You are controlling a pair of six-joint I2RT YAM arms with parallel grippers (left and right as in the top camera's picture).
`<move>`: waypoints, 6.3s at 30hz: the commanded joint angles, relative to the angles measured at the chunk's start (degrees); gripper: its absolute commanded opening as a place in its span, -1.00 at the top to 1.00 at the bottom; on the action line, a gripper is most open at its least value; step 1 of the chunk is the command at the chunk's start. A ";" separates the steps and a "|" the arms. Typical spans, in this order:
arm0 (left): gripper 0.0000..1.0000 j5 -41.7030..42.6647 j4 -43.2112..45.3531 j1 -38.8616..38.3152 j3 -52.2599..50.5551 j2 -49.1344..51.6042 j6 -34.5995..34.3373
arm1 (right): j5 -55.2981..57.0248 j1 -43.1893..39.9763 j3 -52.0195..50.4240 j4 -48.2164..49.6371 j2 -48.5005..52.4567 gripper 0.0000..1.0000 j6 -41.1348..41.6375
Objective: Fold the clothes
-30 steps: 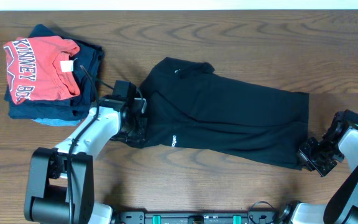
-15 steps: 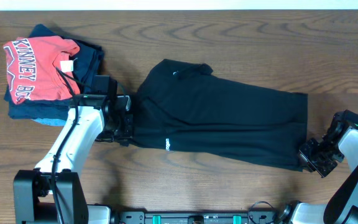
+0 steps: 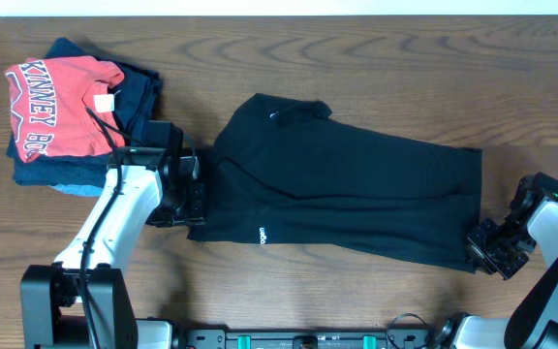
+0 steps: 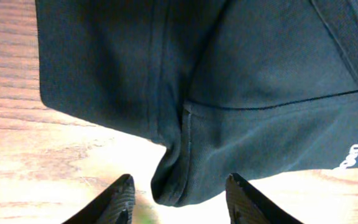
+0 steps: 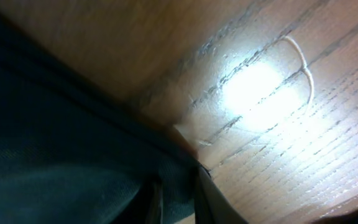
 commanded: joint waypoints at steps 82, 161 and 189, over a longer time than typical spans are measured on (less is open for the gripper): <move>0.66 4.35 45.83 -11.93 0.85 12.85 -9.97 | -6.58 -0.61 12.02 -3.78 -11.65 0.15 0.42; 0.88 -12.70 15.74 -3.43 2.25 4.26 -6.45 | 10.49 -0.83 -2.32 -4.48 -11.28 0.98 12.13; -0.17 1.38 5.92 -3.37 -3.13 4.02 -6.45 | 10.40 -0.83 -2.29 -3.80 -11.28 0.98 11.47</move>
